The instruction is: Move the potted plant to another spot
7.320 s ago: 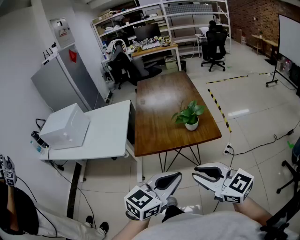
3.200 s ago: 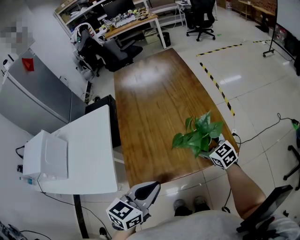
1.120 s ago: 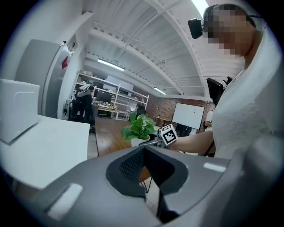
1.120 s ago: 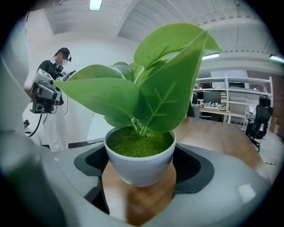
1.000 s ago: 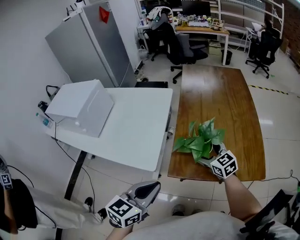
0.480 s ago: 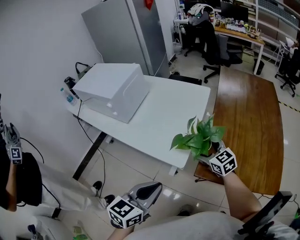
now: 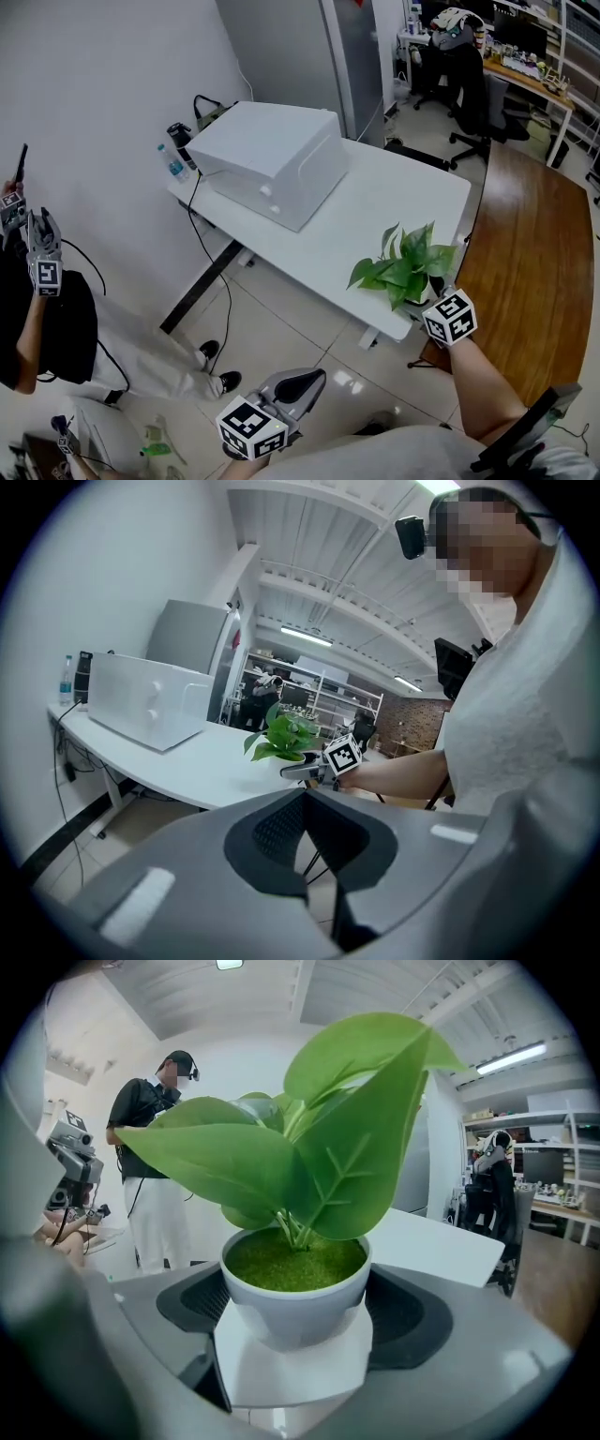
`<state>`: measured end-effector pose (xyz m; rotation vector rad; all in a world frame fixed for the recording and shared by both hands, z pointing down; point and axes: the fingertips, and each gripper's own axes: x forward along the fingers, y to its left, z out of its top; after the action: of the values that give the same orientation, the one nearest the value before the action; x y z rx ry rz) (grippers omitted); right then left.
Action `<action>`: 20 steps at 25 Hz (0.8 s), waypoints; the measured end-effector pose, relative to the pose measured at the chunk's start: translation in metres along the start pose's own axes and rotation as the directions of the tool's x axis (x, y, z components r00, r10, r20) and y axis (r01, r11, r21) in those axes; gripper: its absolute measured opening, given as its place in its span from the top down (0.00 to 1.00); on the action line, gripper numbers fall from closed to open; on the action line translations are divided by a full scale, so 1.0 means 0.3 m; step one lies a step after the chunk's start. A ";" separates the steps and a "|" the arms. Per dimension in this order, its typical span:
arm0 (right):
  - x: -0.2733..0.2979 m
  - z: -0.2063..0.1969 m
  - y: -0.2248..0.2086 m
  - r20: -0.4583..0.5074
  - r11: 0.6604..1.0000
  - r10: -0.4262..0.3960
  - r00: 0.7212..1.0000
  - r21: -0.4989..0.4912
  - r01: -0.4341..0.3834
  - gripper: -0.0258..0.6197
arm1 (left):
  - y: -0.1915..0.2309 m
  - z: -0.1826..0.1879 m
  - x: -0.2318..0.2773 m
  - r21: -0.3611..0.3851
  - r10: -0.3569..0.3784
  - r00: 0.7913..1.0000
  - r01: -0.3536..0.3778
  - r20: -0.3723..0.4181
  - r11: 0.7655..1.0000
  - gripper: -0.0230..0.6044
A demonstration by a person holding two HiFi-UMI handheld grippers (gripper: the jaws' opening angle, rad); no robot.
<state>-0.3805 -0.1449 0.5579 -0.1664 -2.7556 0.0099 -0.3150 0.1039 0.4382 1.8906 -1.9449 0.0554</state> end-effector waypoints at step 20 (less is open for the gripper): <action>0.160 -0.039 0.004 -0.021 0.999 0.035 0.999 -0.006 -0.035 0.26 | 0.098 -0.028 -0.019 -0.033 0.053 0.999 -0.053 -0.009 0.998 0.98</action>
<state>-0.4203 -0.1383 0.5866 -0.2146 -2.7318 0.0093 -0.3412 0.1140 0.4516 1.8149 -1.9784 0.0462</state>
